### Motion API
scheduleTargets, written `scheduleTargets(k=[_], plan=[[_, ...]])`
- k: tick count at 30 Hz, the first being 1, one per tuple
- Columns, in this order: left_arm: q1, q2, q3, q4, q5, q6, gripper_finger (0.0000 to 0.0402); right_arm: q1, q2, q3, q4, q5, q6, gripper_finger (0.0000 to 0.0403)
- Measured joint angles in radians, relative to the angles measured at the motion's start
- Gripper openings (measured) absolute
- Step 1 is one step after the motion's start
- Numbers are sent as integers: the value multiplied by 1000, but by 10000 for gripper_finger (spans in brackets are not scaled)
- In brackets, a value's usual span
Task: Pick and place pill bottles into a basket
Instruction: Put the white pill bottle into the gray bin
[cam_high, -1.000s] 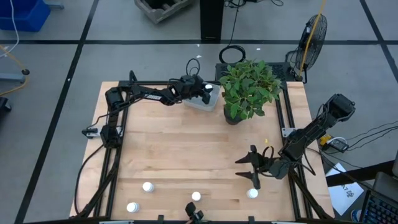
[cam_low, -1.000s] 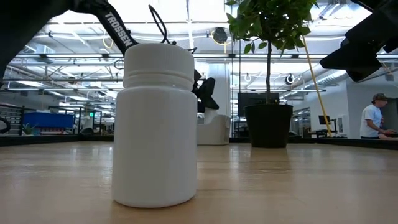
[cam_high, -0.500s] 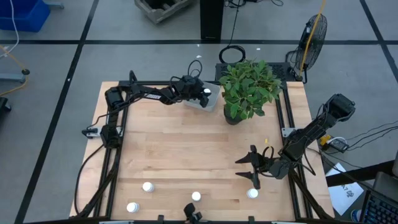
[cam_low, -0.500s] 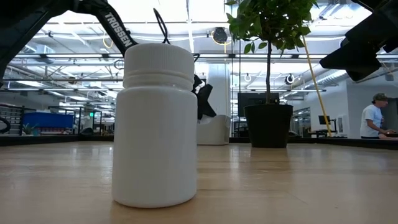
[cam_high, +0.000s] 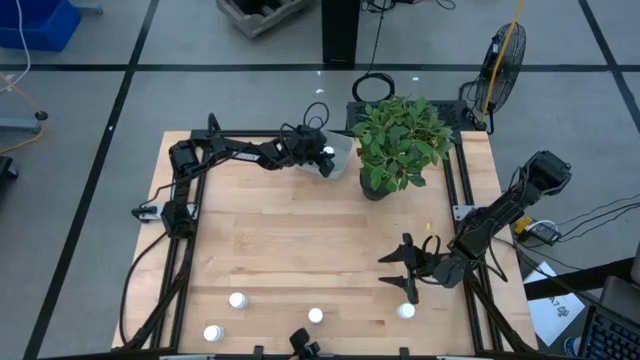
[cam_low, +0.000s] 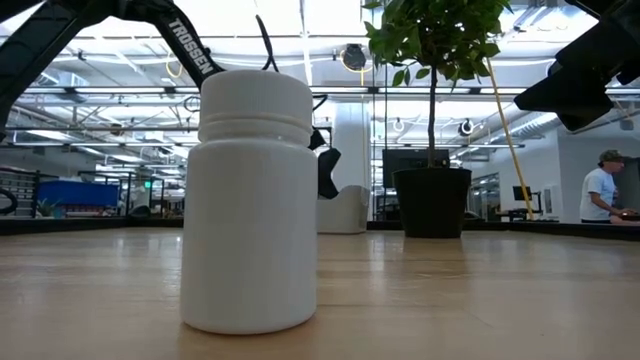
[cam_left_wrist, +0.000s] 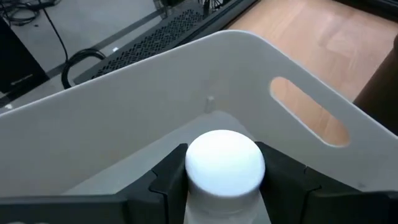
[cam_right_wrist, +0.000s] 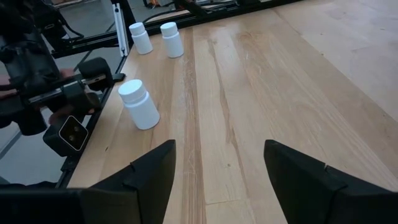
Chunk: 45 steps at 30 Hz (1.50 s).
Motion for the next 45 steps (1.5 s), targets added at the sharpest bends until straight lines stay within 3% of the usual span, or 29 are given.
scheduleTargets(k=[8,13,21,32,40,45], plan=[[-7,0,0,-33,43,-9,254,0,0,0,-1,0,-1,235],[-19,0,0,-59,15,-6,277,0,0,0,-5,0,-2,235],[-24,-15,0,-62,-9,-3,264,0,0,0,-9,-1,-1,235],[-55,-213,-1,-142,62,15,240,0,0,0,-13,-6,-4,235],[-198,-342,-1,-239,112,10,217,12,0,1,-29,-186,-85,235],[-312,-352,-1,-227,77,1,204,41,-21,1,-65,-193,-96,235]])
